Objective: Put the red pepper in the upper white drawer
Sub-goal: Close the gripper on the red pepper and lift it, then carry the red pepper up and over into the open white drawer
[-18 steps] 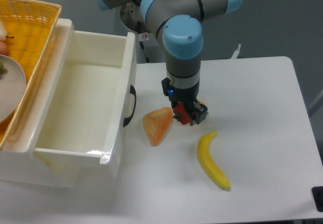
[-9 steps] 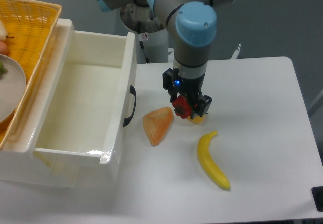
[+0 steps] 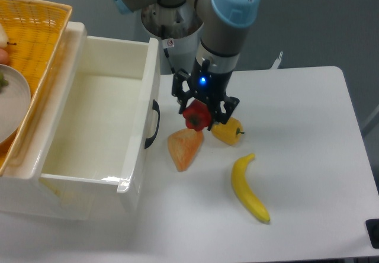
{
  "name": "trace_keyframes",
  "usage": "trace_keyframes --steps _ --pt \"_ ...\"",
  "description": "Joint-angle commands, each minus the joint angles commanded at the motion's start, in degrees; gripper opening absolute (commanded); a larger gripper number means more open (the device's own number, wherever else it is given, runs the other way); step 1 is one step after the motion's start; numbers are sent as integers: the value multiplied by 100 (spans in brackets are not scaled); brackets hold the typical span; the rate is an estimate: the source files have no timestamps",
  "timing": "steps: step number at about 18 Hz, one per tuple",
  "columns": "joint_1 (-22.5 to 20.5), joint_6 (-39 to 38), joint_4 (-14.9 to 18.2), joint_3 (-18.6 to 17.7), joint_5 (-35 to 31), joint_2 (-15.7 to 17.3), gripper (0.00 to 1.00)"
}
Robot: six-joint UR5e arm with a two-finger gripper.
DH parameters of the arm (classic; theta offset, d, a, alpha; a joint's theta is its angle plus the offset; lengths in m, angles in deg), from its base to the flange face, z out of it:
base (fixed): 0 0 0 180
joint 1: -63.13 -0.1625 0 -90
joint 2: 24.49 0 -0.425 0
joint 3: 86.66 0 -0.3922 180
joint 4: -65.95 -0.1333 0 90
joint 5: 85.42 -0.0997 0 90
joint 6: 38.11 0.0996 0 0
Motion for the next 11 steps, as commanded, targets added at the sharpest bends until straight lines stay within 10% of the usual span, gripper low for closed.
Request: trace_keyframes --steps 11 --pt "615 -264 -18 44 168 158 52"
